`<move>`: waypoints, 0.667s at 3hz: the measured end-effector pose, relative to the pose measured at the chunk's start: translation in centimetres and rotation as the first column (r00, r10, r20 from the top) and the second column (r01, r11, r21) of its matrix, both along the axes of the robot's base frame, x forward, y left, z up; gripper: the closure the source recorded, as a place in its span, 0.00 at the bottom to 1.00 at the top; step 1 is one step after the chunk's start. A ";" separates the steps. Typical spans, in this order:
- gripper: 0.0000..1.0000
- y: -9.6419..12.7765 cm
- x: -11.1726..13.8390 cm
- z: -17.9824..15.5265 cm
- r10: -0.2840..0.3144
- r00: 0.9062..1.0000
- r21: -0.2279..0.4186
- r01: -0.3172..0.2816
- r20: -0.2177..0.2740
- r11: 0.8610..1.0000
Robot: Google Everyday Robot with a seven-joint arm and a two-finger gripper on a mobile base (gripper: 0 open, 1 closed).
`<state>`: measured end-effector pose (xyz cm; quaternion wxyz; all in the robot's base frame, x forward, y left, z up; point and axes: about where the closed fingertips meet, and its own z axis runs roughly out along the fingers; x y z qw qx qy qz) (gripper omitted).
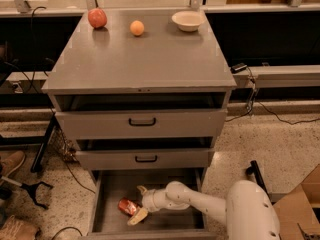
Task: Pick coke can from bottom drawer and place on counter
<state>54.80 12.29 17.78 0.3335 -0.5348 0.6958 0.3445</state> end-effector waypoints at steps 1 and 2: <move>0.00 0.9 0.6 -1.2 -0.007 1.000 -0.014 0.008 0.029 1.000; 0.00 1.6 1.1 -2.5 -0.016 0.998 -0.031 0.017 0.053 0.999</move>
Offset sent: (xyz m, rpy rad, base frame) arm 0.0217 0.0203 -0.0379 -0.0533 -0.0867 -0.0334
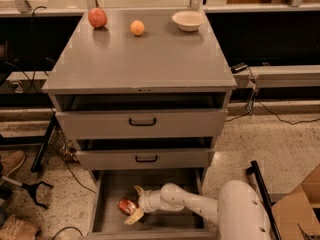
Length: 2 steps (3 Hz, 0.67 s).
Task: Pick coke can from bottom drawer and place on counter
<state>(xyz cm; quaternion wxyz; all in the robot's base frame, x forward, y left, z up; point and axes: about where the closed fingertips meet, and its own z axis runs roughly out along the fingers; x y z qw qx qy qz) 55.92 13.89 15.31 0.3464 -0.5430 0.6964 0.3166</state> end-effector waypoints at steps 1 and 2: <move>0.27 0.5 0.3 -1.9 -0.005 1.000 -0.038 0.006 0.017 0.999; 0.50 0.8 0.3 -3.2 -0.012 0.999 -0.081 0.015 0.033 0.997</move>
Offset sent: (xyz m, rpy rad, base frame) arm 0.0061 0.0064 -0.0456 -0.1360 -0.0556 -0.0290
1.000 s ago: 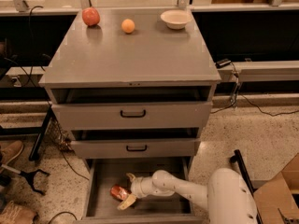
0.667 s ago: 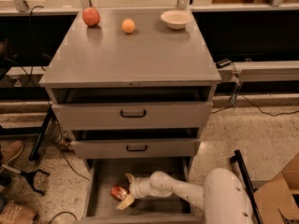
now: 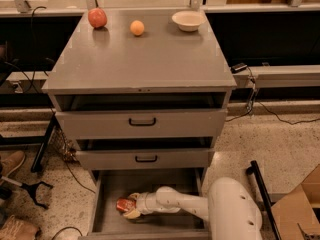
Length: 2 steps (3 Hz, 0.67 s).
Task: Pick coke can from bottom drawer and place on counter
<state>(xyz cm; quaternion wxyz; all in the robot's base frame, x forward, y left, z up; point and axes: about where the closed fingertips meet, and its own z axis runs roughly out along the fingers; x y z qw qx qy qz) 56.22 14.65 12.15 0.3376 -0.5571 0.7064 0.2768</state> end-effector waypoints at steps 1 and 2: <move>0.74 -0.7 -0.8 2.0 0.032 0.999 0.033 -0.033 0.027 0.999; 1.00 -6.5 -3.5 9.3 0.125 0.990 0.108 -0.131 0.061 0.985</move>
Offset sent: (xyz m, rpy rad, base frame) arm -0.0505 -0.1192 0.1512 0.1841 -0.0895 0.1893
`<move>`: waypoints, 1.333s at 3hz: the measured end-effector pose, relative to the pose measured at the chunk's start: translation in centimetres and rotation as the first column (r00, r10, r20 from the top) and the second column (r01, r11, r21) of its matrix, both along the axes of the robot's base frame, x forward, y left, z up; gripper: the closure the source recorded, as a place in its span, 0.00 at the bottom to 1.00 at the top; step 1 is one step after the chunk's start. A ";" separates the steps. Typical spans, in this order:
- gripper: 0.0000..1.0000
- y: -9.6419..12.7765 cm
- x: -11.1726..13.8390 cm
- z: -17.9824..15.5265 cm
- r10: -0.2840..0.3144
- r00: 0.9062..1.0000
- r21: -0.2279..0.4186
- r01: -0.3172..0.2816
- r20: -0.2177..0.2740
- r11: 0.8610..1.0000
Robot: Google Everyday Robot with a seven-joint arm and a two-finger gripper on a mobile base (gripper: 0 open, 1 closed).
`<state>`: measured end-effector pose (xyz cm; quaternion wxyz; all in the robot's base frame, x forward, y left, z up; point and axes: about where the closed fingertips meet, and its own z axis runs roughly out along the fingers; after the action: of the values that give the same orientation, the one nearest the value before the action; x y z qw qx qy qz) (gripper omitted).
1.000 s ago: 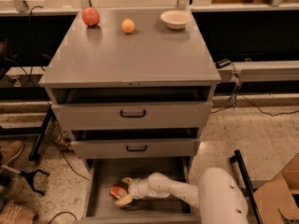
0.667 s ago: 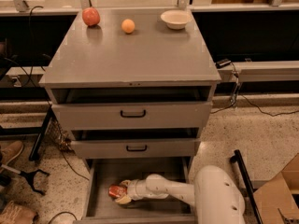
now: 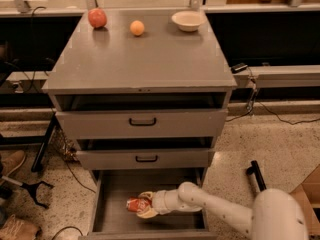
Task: Pick coke can from bottom drawer and place on counter
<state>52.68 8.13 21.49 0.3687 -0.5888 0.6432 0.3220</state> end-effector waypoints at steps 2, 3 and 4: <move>1.00 -8.4 -1.2 12.3 0.066 0.995 0.010 -0.067 0.074 0.998; 1.00 -10.8 -1.9 17.0 0.106 0.989 0.003 -0.107 0.100 0.994; 1.00 -10.9 -1.9 17.6 0.118 0.988 -0.001 -0.118 0.102 0.993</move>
Offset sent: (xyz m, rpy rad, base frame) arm -0.0132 -0.1428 0.2079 -0.0059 -0.1539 0.0605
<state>50.77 -2.77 39.14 0.3829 -0.6406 0.5866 0.3145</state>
